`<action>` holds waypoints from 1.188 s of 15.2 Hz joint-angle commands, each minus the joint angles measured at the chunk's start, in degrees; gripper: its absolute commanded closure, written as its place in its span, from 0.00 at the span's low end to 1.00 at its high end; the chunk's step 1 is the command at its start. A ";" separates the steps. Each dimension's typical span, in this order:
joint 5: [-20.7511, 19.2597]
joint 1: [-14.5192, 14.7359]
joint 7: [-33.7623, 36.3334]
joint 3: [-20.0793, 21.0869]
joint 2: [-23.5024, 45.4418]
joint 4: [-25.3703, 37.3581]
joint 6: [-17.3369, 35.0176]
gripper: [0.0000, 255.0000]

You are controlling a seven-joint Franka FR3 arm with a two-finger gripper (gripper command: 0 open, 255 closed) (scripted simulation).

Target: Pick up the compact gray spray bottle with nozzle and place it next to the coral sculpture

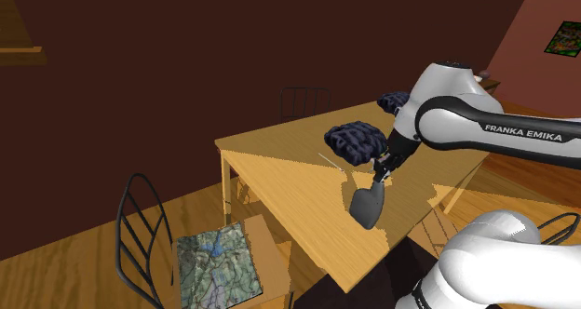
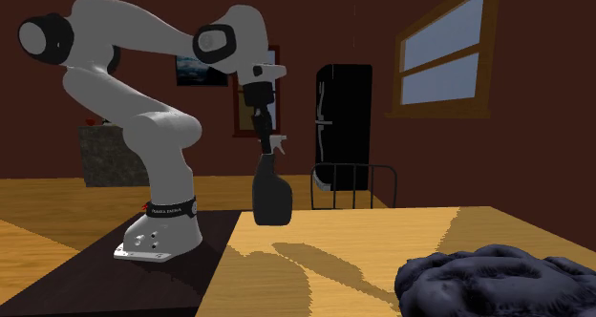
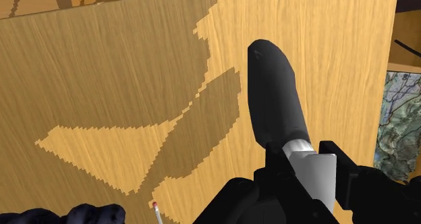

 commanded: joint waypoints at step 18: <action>1.34 0.81 -0.15 1.22 1.70 15.35 -13.65 1.00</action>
